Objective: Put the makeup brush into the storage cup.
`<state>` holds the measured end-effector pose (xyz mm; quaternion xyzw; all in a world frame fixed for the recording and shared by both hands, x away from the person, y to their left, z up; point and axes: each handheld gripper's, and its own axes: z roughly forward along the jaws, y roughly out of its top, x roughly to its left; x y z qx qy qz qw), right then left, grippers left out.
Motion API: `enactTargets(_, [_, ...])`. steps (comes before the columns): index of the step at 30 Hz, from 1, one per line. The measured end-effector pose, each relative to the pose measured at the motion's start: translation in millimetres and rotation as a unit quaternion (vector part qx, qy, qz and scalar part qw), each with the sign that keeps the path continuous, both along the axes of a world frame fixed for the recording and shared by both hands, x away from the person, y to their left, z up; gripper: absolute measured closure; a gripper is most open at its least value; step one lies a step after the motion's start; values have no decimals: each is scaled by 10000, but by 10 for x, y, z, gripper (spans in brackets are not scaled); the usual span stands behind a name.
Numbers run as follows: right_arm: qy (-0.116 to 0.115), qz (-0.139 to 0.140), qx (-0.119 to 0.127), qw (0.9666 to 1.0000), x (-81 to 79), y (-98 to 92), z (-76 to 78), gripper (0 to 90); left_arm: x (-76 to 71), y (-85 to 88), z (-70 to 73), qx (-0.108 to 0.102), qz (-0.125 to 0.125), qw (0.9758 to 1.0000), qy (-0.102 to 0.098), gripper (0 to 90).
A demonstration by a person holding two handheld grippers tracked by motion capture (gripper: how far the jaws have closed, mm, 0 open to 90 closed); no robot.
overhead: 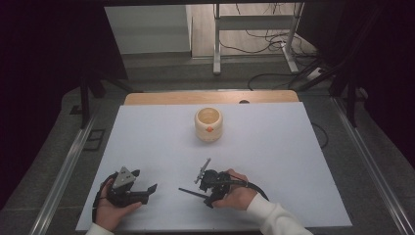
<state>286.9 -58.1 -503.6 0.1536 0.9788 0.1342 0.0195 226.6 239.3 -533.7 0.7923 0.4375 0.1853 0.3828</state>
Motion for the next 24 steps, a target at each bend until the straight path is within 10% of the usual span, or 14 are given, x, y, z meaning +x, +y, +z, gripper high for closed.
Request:
enactTargets(13, [49,33,-125,9999,-19,-3,29,835,0,1,-2,-4,7,10000,-1,166])
enactTargets(24, [38,186,-246,9995,-20,34,39,847,0,4,0,-3,17,10000,-13,166])
